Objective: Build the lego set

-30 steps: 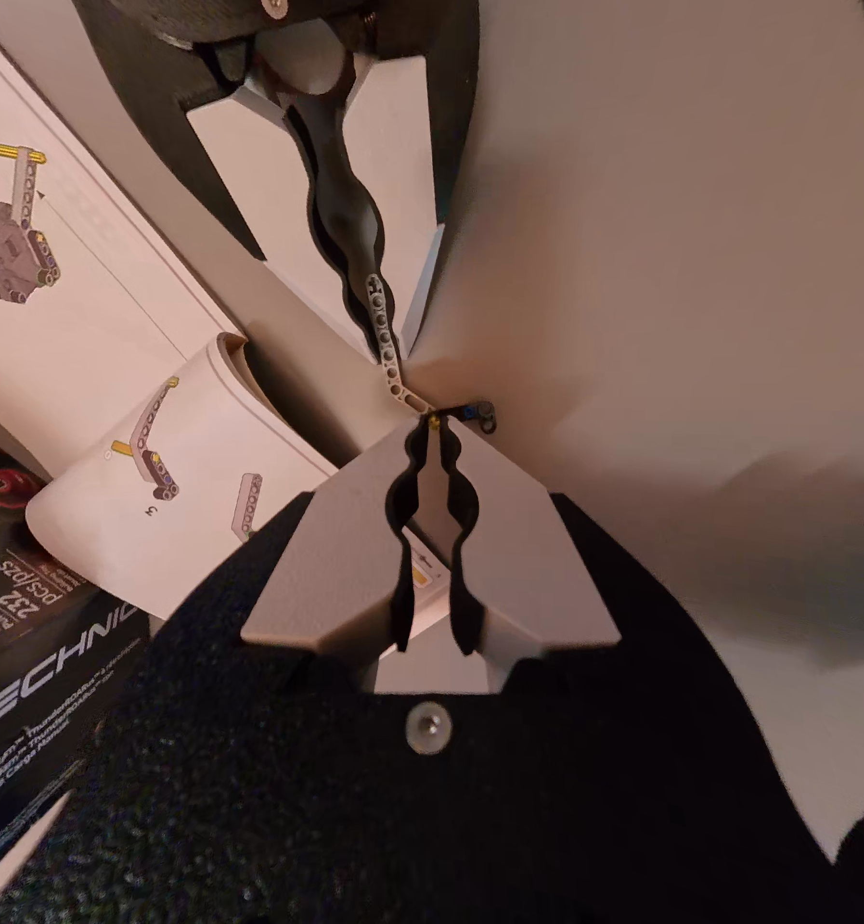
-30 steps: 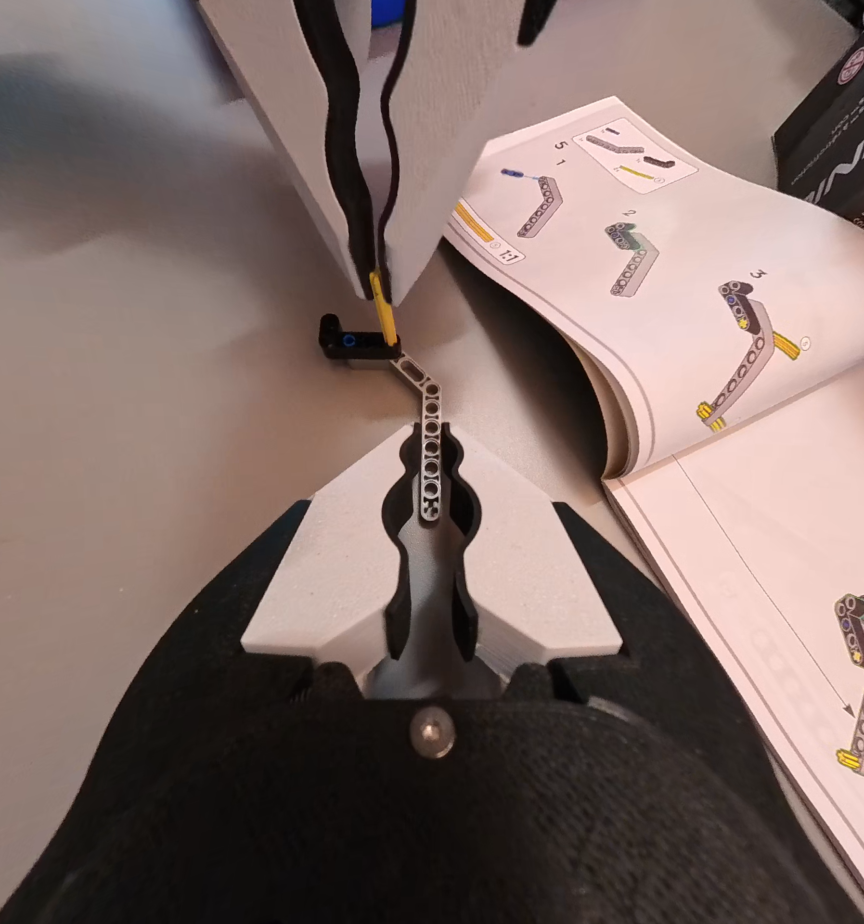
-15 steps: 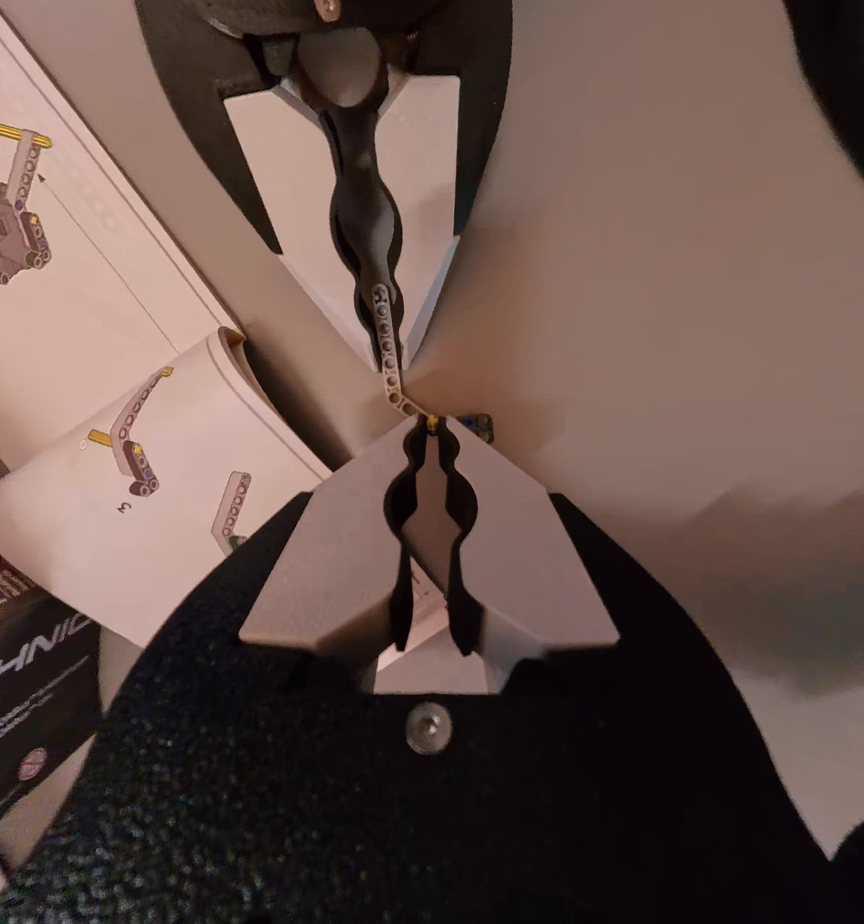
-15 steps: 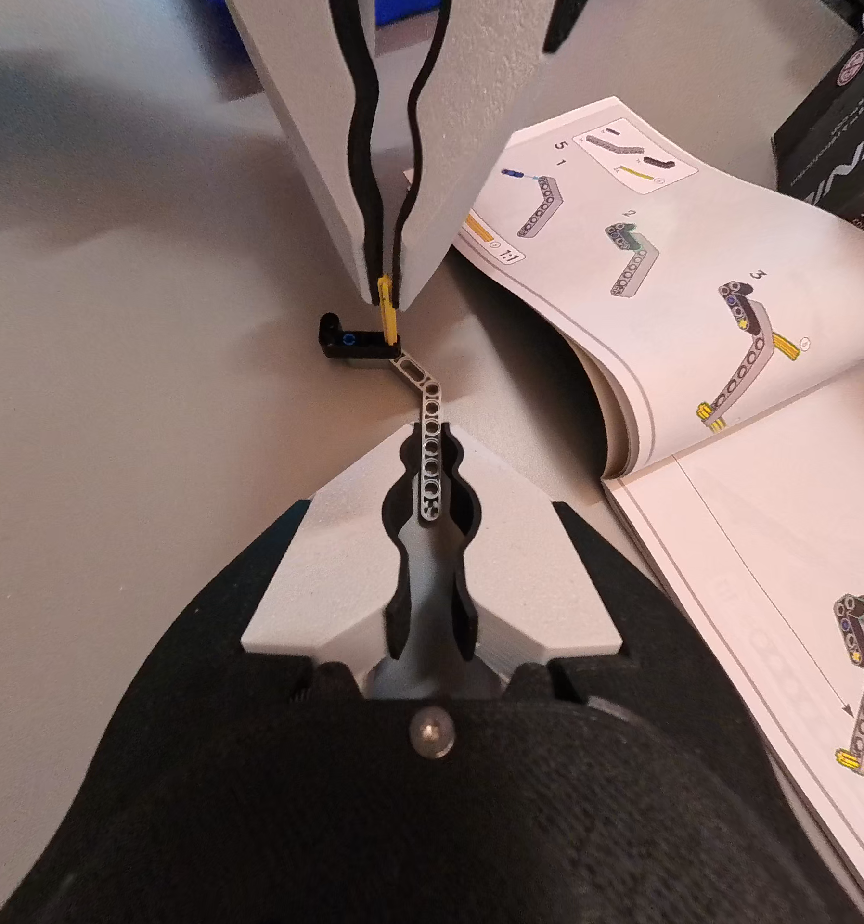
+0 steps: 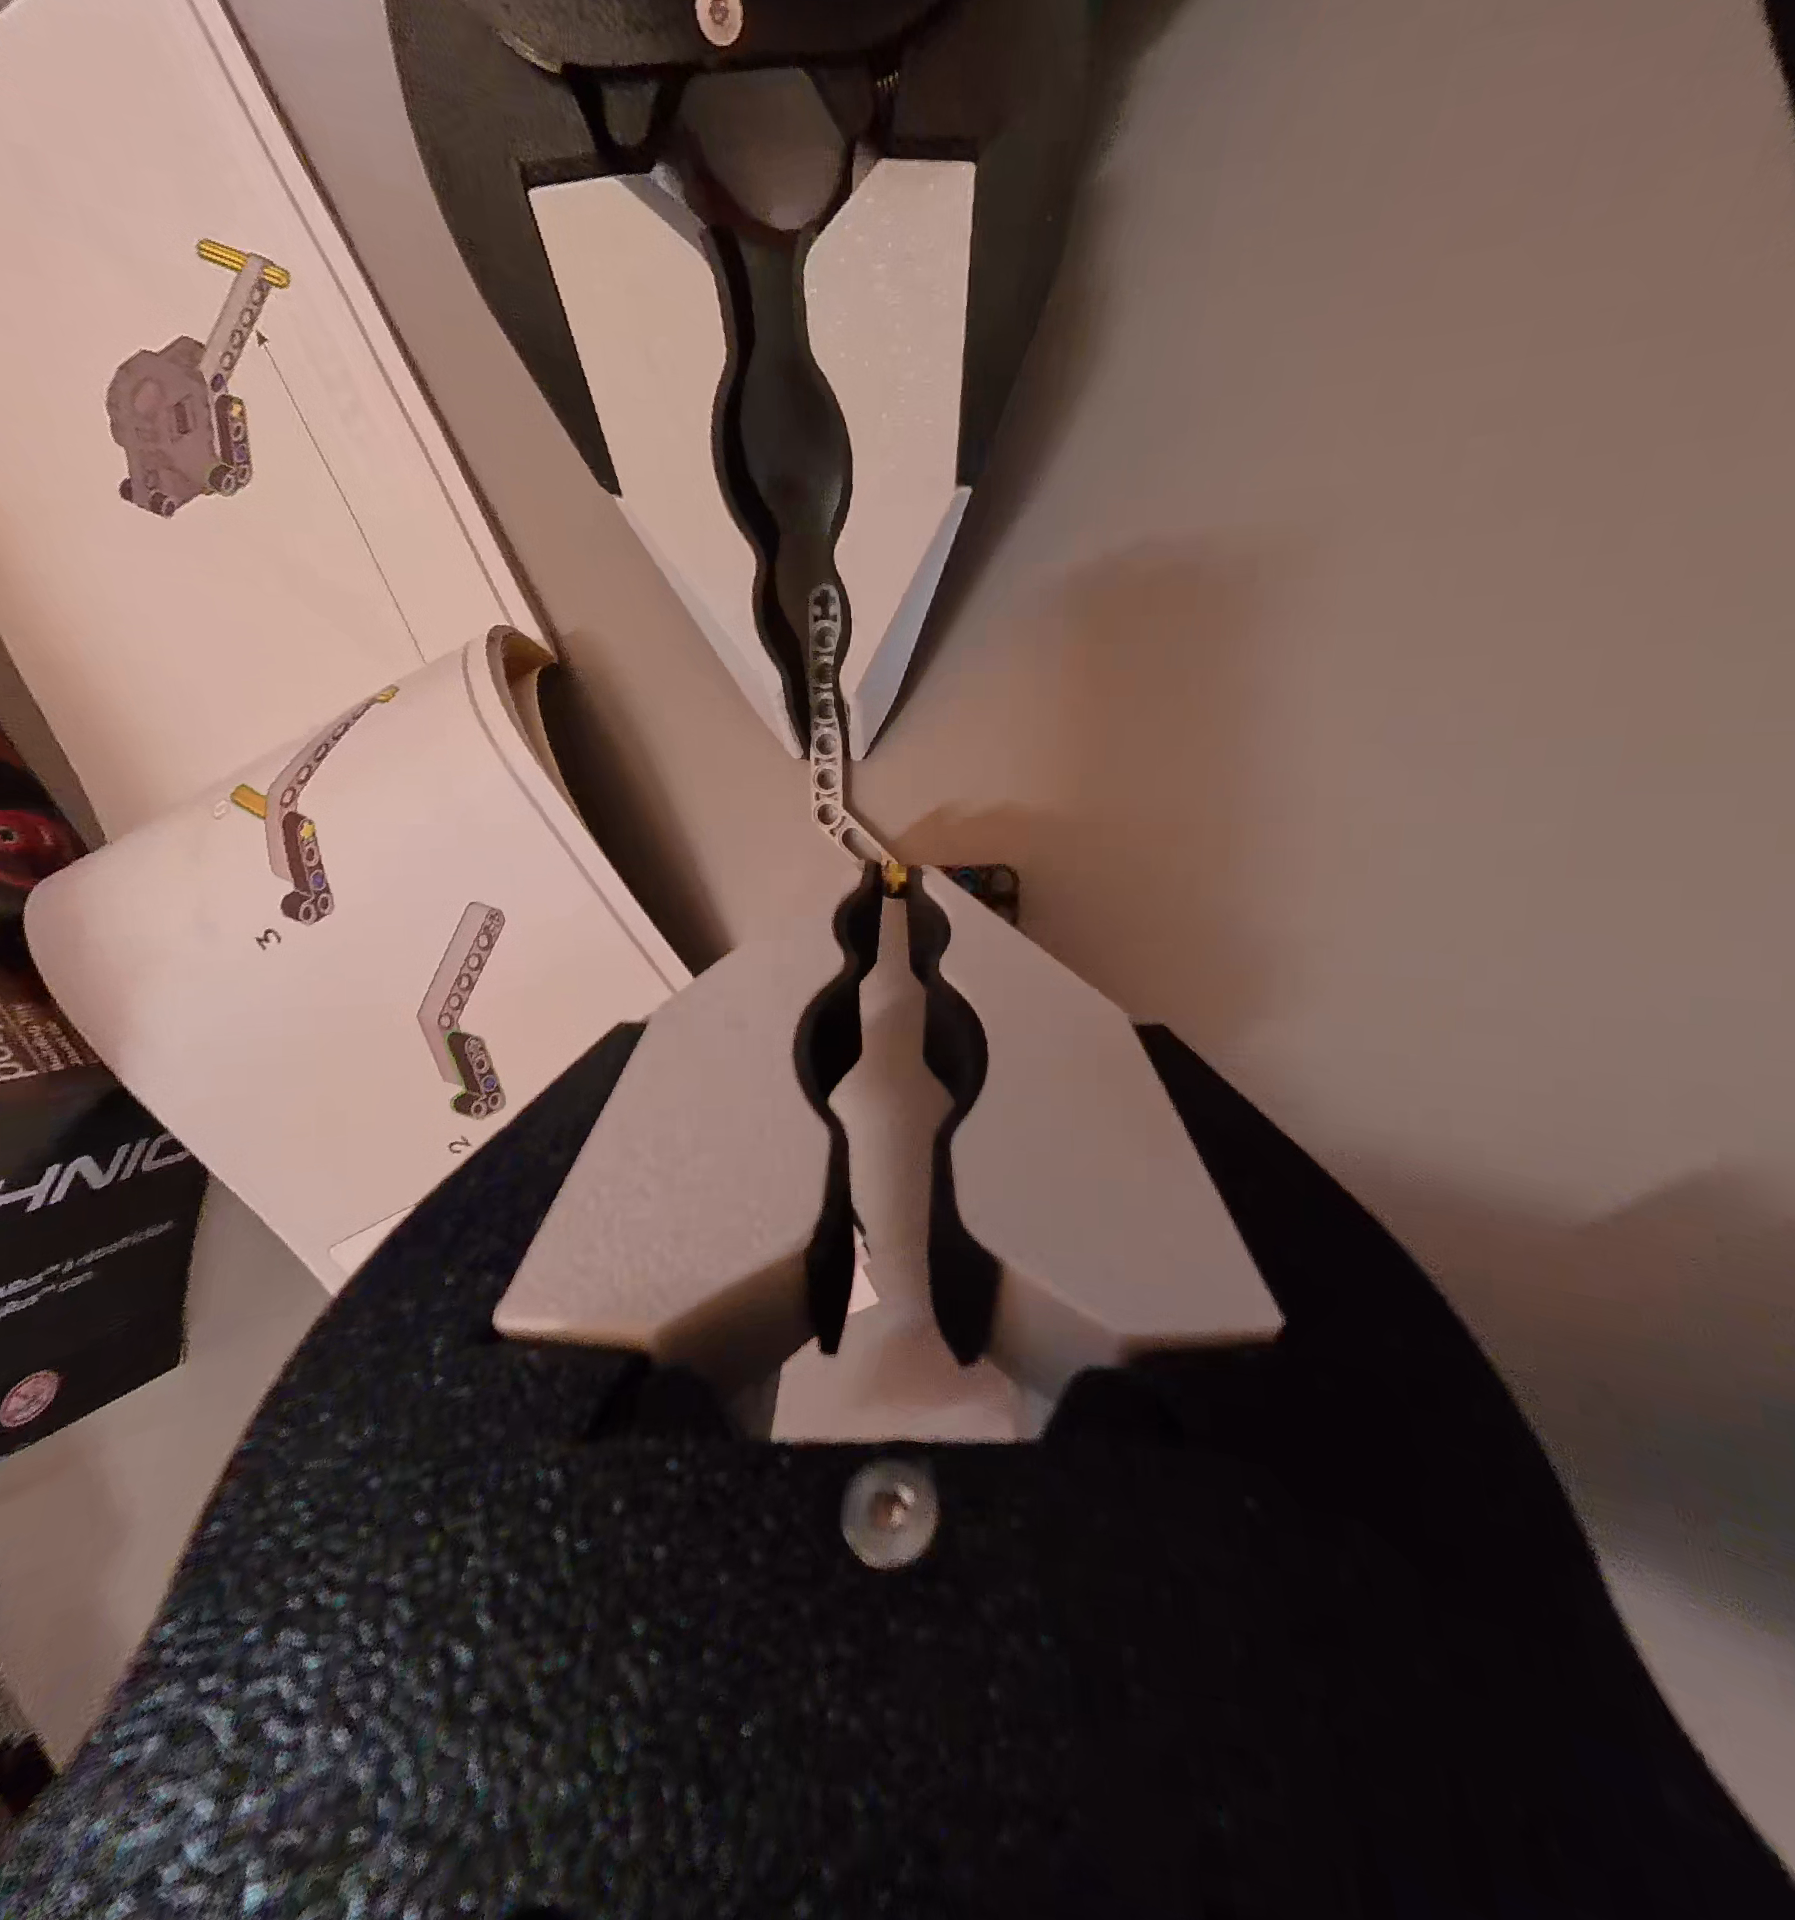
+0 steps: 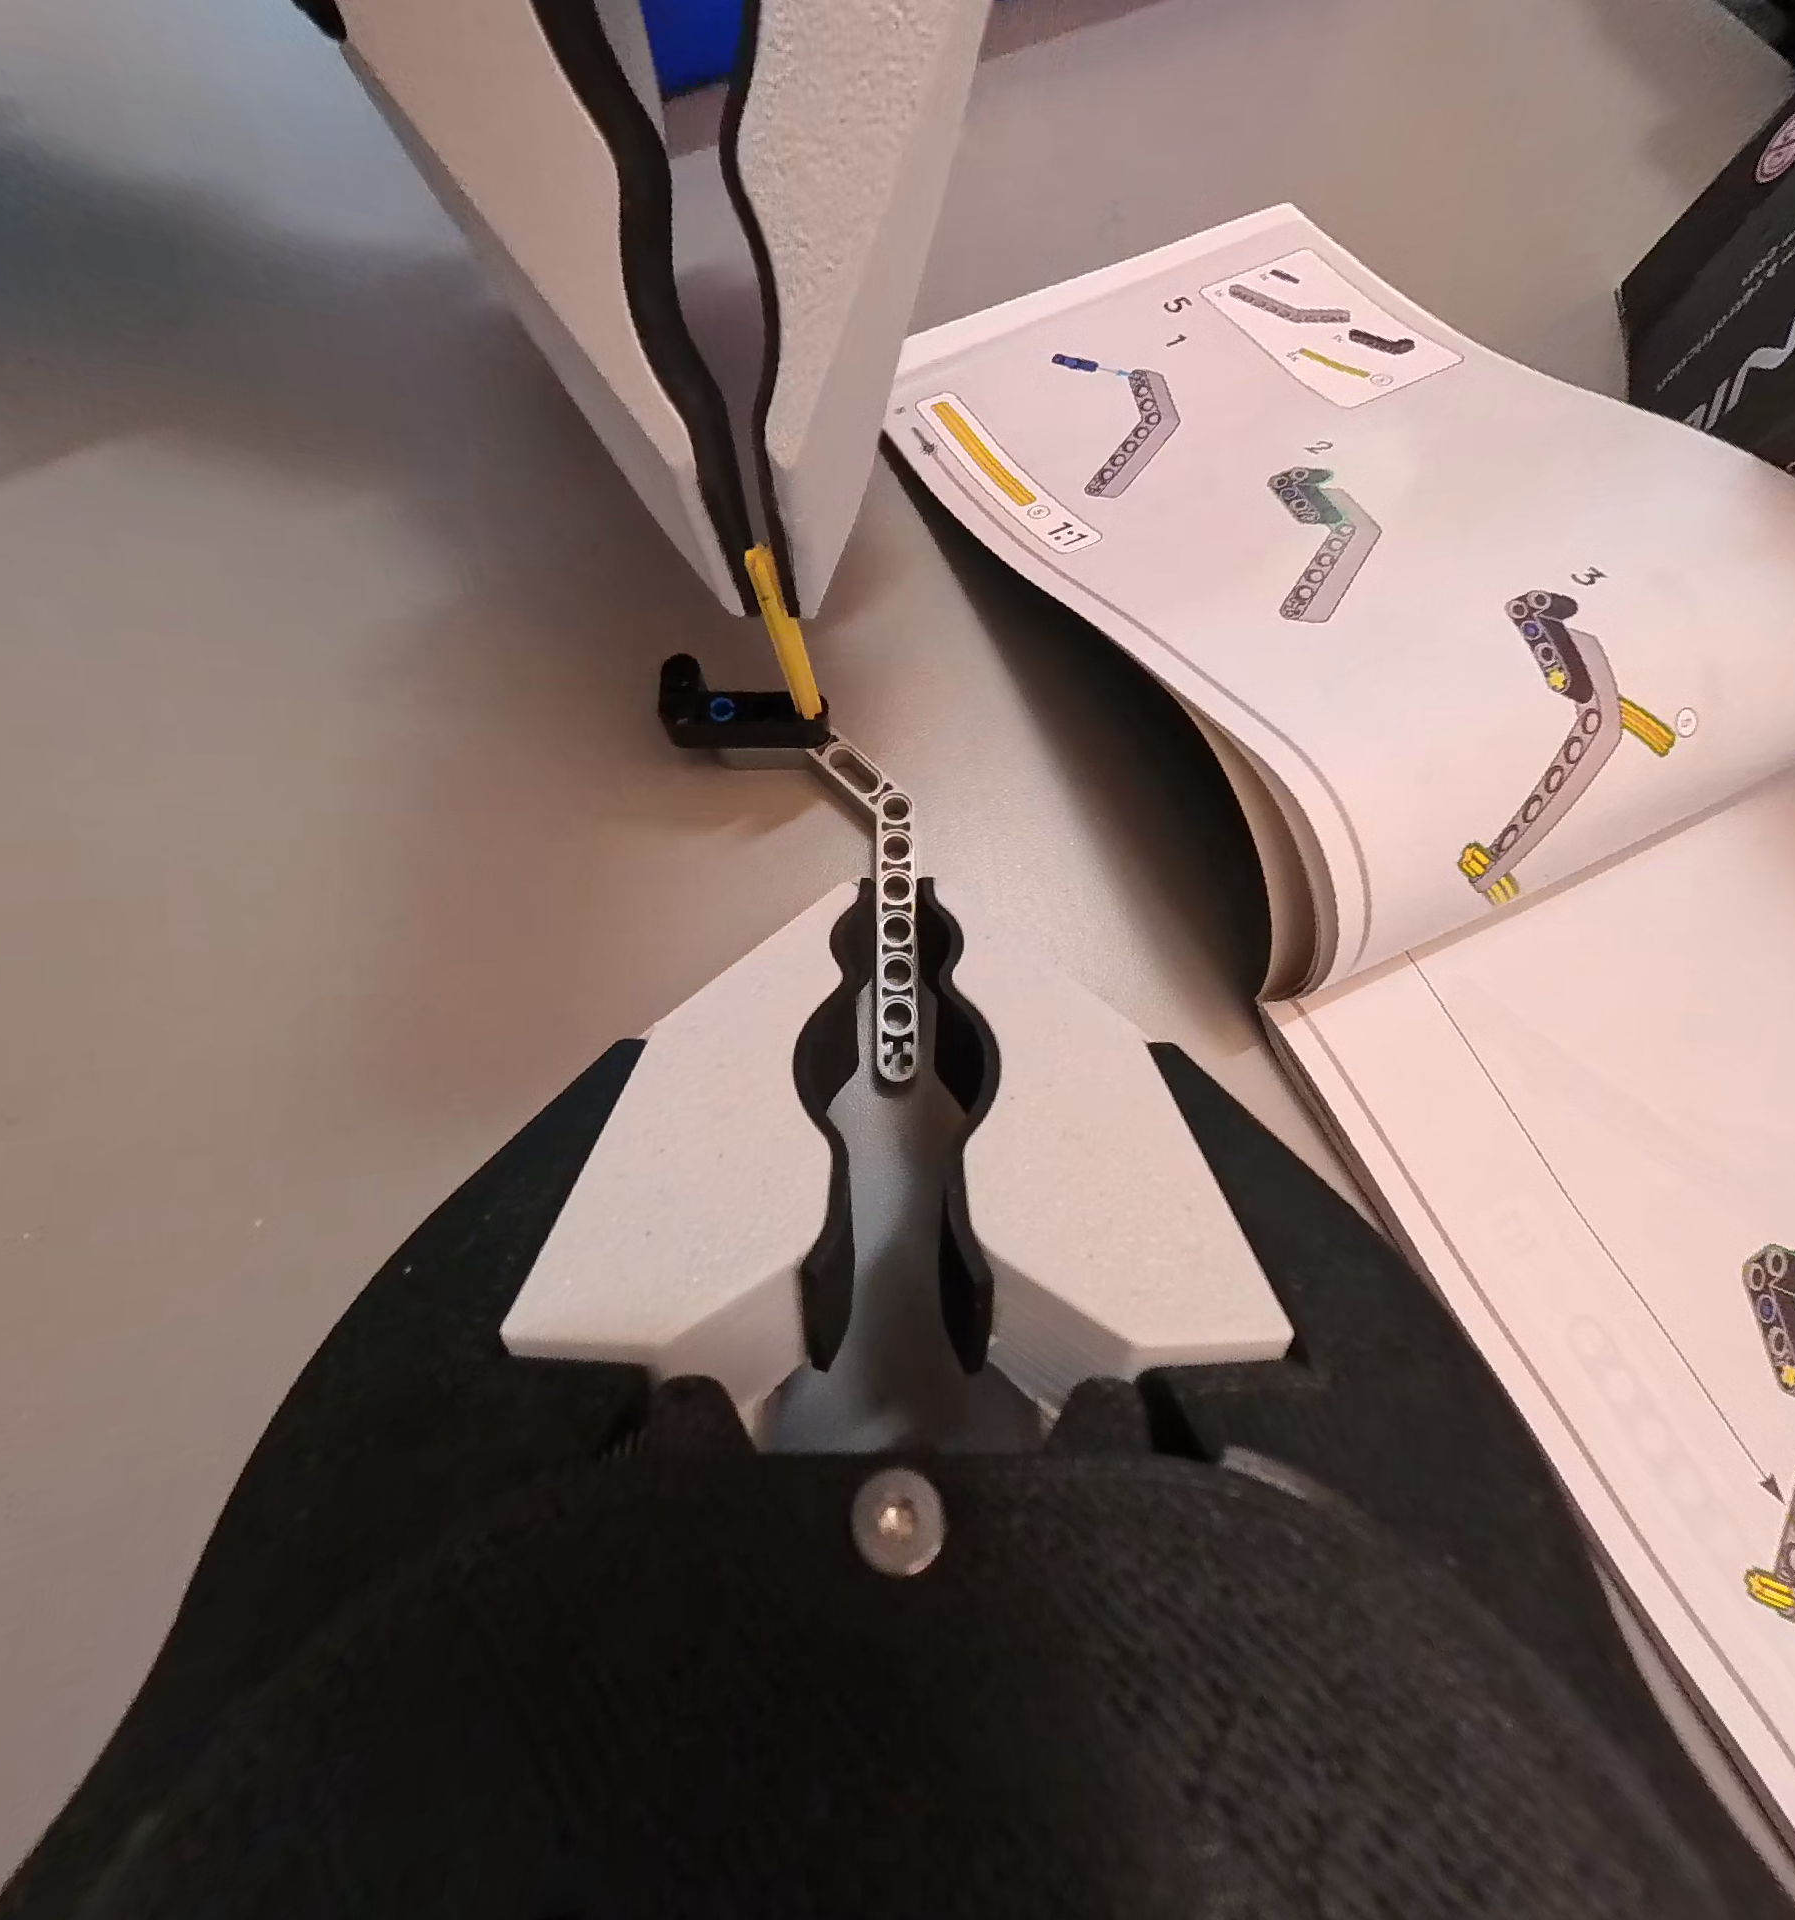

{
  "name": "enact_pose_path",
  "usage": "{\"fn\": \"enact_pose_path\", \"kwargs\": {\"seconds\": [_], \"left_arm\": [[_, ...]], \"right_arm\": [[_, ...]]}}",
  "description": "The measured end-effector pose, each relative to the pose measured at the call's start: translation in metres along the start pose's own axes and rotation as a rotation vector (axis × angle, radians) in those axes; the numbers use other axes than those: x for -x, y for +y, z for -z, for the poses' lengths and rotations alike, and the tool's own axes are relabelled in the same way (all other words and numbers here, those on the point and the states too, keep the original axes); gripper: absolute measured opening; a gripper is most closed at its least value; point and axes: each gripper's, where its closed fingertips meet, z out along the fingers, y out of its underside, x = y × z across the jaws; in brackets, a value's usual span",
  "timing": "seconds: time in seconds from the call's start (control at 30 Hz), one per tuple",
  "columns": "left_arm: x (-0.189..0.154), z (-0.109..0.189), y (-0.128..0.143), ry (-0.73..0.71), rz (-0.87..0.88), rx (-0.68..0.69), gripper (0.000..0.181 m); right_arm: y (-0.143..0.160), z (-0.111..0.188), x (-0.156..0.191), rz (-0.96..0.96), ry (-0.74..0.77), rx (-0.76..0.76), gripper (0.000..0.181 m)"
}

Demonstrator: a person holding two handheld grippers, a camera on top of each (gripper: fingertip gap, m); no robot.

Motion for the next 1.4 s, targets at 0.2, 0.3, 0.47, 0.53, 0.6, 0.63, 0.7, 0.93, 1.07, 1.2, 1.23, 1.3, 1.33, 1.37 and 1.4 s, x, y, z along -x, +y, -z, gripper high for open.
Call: {"fn": "enact_pose_path", "kwargs": {"seconds": [0.2,0.3,0.47,0.53,0.6,0.63,0.7,0.93,1.07,1.2,1.23,1.3,1.33,1.37,1.4], "left_arm": [[0.0014,-0.0016,-0.0019,0.058,-0.001,0.063,0.001],[0.0019,-0.0022,-0.0024,0.056,0.048,0.070,0.001],[0.0029,-0.0010,-0.0012,-0.103,0.228,0.016,0.001],[0.0023,-0.0002,0.0001,-0.193,0.329,0.004,0.001],[0.0020,-0.0001,0.0003,-0.274,0.442,-0.011,0.001],[0.0024,-0.0003,0.0000,-0.309,0.493,-0.021,0.001],[0.0032,-0.0001,0.0005,-0.360,0.580,-0.033,0.001],[0.0040,0.0011,0.0026,-0.409,0.772,-0.112,0.000],[0.0001,0.0007,0.0031,-0.421,0.648,-0.020,0.001],[0.0006,-0.0013,0.0004,-0.383,0.457,0.093,0.001],[0.0014,-0.0014,0.0003,-0.359,0.452,0.108,0.001],[0.0030,-0.0022,-0.0005,-0.298,0.457,0.121,0.001],[0.0035,-0.0027,-0.0007,-0.268,0.458,0.126,0.001],[0.0037,-0.0027,-0.0005,-0.239,0.456,0.139,0.001],[0.0034,-0.0023,0.0002,-0.213,0.446,0.158,0.001]], "right_arm": [[-0.0002,0.0000,0.0000,-0.002,-0.001,0.000,0.006],[-0.0002,-0.0001,0.0001,-0.002,-0.001,0.000,0.006],[-0.0002,-0.0001,0.0001,0.002,0.001,0.000,0.005],[-0.0002,0.0000,0.0002,0.003,0.003,0.000,0.005],[-0.0002,0.0000,0.0002,0.001,0.004,0.000,0.006],[-0.0002,-0.0001,0.0002,0.002,0.006,0.000,0.006],[-0.0002,-0.0001,0.0001,0.003,0.006,0.000,0.006],[-0.0002,-0.0001,0.0002,0.008,0.011,0.000,0.005],[-0.0001,0.0000,0.0002,0.008,0.011,0.000,0.006],[0.0000,0.0000,0.0001,0.008,0.011,0.000,0.006],[0.0000,0.0000,0.0001,0.008,0.011,0.000,0.006],[0.0000,0.0000,0.0001,0.008,0.011,0.000,0.006],[-0.0001,-0.0001,0.0000,0.007,0.011,0.000,0.006],[-0.0001,-0.0001,0.0000,0.007,0.010,0.000,0.006],[-0.0001,-0.0001,0.0000,0.006,0.010,0.000,0.006]]}}
